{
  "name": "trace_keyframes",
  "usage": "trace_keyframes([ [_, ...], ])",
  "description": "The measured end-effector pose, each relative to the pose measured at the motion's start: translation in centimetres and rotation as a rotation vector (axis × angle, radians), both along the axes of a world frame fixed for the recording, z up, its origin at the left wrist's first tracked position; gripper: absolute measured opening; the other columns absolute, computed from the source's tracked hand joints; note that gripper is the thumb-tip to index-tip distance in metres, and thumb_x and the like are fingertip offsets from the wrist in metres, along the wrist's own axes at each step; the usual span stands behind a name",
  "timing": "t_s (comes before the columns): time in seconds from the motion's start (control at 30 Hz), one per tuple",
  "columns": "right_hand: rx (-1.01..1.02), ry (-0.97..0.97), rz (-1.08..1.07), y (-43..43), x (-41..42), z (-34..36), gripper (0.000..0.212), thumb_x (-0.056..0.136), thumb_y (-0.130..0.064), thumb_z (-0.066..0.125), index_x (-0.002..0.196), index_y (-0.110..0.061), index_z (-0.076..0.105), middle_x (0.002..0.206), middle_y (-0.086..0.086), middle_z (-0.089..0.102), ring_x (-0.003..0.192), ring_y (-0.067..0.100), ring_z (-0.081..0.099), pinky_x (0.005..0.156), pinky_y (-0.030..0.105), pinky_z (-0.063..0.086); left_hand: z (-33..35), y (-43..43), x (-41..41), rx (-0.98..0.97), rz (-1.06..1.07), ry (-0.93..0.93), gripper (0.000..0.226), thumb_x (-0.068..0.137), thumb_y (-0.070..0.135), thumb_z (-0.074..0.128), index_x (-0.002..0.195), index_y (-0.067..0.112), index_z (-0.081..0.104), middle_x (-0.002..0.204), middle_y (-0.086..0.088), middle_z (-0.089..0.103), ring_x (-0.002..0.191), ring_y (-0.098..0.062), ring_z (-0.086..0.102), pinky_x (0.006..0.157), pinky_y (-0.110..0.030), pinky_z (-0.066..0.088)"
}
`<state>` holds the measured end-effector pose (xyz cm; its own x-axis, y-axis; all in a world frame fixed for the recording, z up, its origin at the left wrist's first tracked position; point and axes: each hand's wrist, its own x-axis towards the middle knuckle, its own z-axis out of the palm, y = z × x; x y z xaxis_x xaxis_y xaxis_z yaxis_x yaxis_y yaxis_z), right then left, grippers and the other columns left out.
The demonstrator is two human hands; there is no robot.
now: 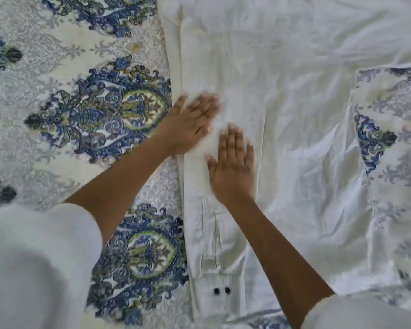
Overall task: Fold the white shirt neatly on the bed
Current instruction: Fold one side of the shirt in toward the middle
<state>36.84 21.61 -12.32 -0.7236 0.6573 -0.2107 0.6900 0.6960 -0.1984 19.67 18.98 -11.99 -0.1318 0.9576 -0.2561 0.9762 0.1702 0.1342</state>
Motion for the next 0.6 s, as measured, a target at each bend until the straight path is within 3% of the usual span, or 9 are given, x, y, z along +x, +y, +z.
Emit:
trace_keyframes([
  [0.13,0.004,-0.003,-0.033,-3.7,6.2,0.0,0.064,0.097,-0.043,0.017,0.147,-0.003,0.017,0.156,0.014,0.016,0.146,0.027,0.012,0.119,0.043,0.006,0.5,-2.3,2.0,-0.046,0.278,0.069,0.057,0.100,0.039,0.015,0.150,0.016,0.004,0.159,-0.003,0.002,0.147,-0.018,0.000,0.115,-0.044,-0.008],
  [0.27,-0.069,-0.003,-0.031,-5.5,7.9,1.4,0.064,0.095,-0.037,0.015,0.145,0.002,0.022,0.154,0.021,0.019,0.144,0.033,0.015,0.117,0.047,0.011,1.6,-7.2,11.1,-0.052,0.009,-0.080,0.063,0.093,0.041,0.006,0.150,0.013,0.008,0.158,-0.004,0.006,0.146,-0.021,0.004,0.115,-0.044,-0.004],
  [0.43,-0.047,-0.116,0.093,-11.3,15.1,1.1,0.061,0.098,-0.039,0.020,0.145,-0.002,0.026,0.153,0.018,0.024,0.143,0.029,0.024,0.116,0.047,0.015,0.4,-14.3,16.9,-0.040,0.101,-0.054,0.058,0.096,0.035,0.017,0.149,0.013,0.018,0.157,-0.005,0.017,0.145,-0.023,0.012,0.117,-0.042,0.007],
  [0.6,-0.028,-0.118,0.108,-12.0,16.9,2.1,0.059,0.095,-0.036,0.027,0.142,-0.003,0.035,0.151,0.014,0.032,0.141,0.026,0.030,0.113,0.047,0.014,0.8,-18.6,20.8,-0.040,-0.001,-0.091,0.055,0.100,0.037,0.013,0.147,0.012,0.022,0.155,-0.004,0.023,0.144,-0.023,0.019,0.115,-0.041,0.013],
])
